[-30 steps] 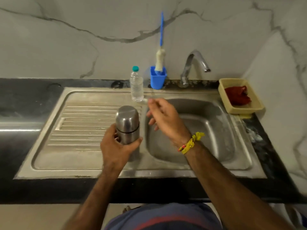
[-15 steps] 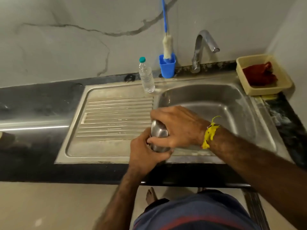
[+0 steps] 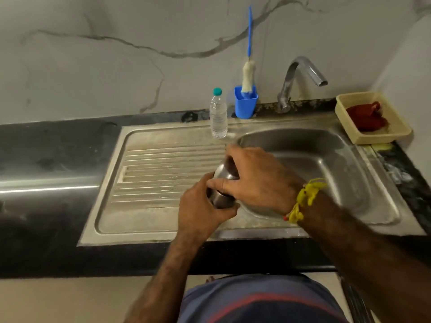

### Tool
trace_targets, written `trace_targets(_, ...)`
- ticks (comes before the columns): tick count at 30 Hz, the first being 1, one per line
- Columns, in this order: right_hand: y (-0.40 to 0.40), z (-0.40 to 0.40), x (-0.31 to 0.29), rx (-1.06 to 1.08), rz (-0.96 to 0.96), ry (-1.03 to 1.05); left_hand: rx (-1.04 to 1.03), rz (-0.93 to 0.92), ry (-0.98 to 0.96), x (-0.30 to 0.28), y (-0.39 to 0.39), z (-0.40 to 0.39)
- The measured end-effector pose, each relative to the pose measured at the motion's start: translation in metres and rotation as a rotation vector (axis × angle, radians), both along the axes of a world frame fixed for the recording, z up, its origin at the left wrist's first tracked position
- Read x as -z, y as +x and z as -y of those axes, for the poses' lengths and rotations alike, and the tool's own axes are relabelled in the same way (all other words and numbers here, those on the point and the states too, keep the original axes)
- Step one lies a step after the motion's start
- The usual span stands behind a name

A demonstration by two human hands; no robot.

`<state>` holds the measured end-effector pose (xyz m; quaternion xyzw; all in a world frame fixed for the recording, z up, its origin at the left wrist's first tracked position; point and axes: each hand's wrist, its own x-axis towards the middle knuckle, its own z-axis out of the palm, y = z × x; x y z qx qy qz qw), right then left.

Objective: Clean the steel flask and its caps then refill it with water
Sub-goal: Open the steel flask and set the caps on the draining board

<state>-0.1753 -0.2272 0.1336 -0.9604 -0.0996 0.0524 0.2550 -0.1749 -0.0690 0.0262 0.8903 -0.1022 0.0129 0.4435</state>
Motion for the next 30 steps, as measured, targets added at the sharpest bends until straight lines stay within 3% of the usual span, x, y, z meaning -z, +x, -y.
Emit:
trace_targets(3,0.004,-0.008,0.0,-0.165,-0.032,0.019,0.015,-0.043,-0.027,0.006,0.006,-0.005)
trace_targets(7,0.011,-0.017,0.003,0.076,-0.014,-0.014,0.058,-0.075,-0.038,0.008,0.02,-0.011)
trace_targets(11,0.015,-0.013,0.007,-0.092,-0.055,0.103,0.093,-0.075,-0.03,0.01,0.031,-0.019)
trace_targets(14,0.02,-0.014,0.008,0.039,-0.034,0.056,0.084,-0.056,-0.026,0.014,0.037,-0.022)
trace_targets(18,0.029,-0.007,0.008,-0.148,-0.051,0.073,0.088,-0.081,0.011,0.016,0.038,-0.019)
trace_targets(22,0.037,-0.006,0.015,-0.068,-0.051,-0.046,0.061,-0.101,-0.007,0.02,0.033,-0.017)
trace_targets(24,0.042,0.002,0.01,-0.123,-0.074,0.085,0.04,-0.099,-0.032,0.021,0.03,-0.017)
trace_targets(28,0.052,0.039,0.015,0.122,-0.247,0.831,-0.103,-0.102,-0.132,0.023,0.026,-0.023)
trace_targets(30,0.064,0.049,0.052,0.273,-0.286,0.866,-0.178,-0.084,-0.164,0.025,0.026,-0.026)
